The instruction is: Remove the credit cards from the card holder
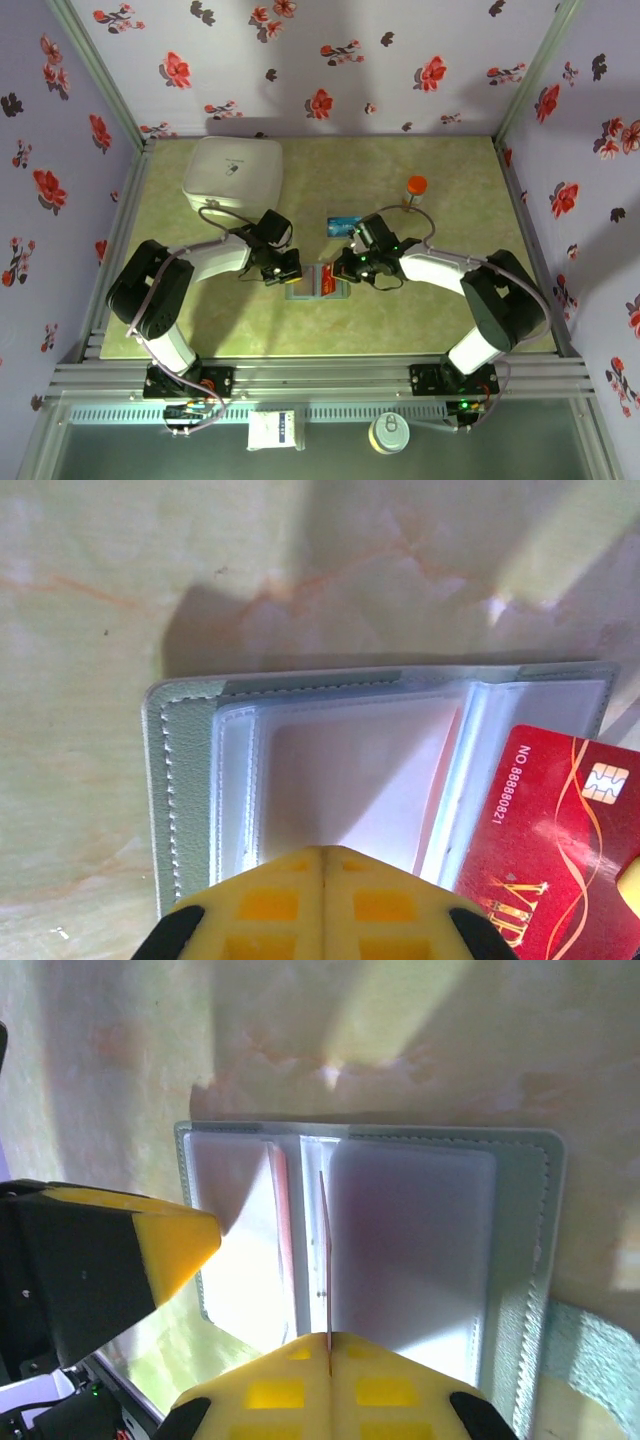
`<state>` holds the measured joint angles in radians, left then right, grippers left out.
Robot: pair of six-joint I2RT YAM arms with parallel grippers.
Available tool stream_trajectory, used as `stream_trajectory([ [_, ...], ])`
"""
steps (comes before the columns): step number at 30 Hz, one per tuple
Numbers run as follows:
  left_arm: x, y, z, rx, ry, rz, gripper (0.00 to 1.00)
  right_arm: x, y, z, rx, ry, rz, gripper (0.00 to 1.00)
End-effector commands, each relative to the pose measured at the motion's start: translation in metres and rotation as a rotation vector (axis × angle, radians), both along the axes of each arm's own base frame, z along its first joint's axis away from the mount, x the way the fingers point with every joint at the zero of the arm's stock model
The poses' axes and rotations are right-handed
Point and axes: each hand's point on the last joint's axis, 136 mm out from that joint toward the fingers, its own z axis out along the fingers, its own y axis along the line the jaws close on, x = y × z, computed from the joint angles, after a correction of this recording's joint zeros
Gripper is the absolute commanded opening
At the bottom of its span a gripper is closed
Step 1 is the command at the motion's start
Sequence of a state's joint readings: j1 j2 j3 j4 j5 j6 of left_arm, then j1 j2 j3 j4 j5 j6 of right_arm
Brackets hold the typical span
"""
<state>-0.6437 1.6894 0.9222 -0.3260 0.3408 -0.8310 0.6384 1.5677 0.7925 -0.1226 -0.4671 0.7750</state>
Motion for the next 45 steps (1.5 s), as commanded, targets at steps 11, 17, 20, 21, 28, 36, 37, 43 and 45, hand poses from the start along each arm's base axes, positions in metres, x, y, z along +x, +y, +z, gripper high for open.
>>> stream_trajectory([
  [11,0.004,-0.009,0.024,-0.057,-0.056,-0.015,0.0,0.016,-0.037,0.033,-0.327,-0.286,0.371,0.0],
  [17,0.002,-0.004,0.025,-0.059,-0.071,-0.004,0.02,0.027,-0.06,0.04,-0.518,-0.419,0.691,0.0],
  [20,0.0,0.001,0.024,-0.053,-0.07,0.006,0.02,0.036,-0.065,0.048,-0.589,-0.505,0.856,0.0],
  [21,-0.001,0.003,0.024,-0.053,-0.072,0.01,0.02,0.04,-0.066,0.05,-0.614,-0.535,0.916,0.0],
  [28,-0.004,0.019,0.023,-0.043,-0.075,0.042,0.02,0.075,-0.066,0.065,-0.713,-0.66,1.132,0.0],
  [36,-0.009,0.038,0.022,-0.037,-0.074,0.085,0.03,0.118,-0.044,0.086,-0.599,-0.742,1.183,0.0],
  [37,-0.009,0.041,0.022,-0.035,-0.074,0.089,0.03,0.125,-0.041,0.087,-0.585,-0.75,1.187,0.0],
  [43,-0.008,0.049,0.022,-0.028,-0.073,0.11,0.03,0.153,-0.026,0.092,-0.508,-0.777,1.207,0.0],
  [45,-0.007,0.052,0.021,-0.023,-0.068,0.115,0.03,0.16,-0.022,0.092,-0.487,-0.782,1.21,0.0],
])
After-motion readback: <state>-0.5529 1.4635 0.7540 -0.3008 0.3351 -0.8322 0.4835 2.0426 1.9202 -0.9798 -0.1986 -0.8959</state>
